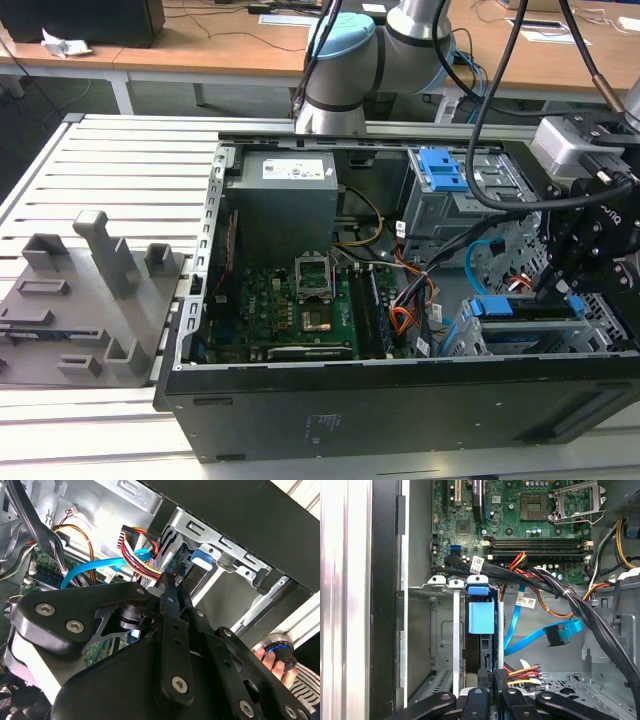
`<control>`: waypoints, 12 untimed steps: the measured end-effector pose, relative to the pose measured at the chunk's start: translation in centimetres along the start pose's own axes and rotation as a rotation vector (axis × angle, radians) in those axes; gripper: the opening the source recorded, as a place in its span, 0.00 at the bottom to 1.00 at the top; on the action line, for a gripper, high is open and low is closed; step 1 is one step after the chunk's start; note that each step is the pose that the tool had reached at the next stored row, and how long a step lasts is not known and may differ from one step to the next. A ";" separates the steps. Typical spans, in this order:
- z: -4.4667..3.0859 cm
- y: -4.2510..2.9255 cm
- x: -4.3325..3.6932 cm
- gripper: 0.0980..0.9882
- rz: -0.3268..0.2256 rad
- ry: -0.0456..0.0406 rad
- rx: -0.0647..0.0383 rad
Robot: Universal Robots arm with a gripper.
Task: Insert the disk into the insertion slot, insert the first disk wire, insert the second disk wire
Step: 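Insert the first disk wire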
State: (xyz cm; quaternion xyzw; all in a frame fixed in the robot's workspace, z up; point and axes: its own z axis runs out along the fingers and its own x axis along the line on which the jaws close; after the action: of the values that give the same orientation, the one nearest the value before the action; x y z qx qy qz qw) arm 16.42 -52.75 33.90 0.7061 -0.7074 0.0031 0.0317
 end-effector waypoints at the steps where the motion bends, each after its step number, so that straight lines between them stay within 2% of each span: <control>1: 0.06 -0.02 0.01 0.07 0.000 0.0003 0.000; 9: 0.44 -0.11 -0.01 0.07 0.000 -0.0003 0.000; 10: 0.54 -0.10 -0.02 0.07 0.000 -0.0028 0.000; 11: 0.48 -0.10 -0.02 0.15 0.000 -0.0008 0.000; 12: 0.47 -0.10 -0.01 0.15 0.000 -0.0006 0.000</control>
State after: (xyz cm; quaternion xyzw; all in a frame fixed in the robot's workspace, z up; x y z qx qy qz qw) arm 16.51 -52.76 33.43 0.7061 -0.7074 0.0029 0.0315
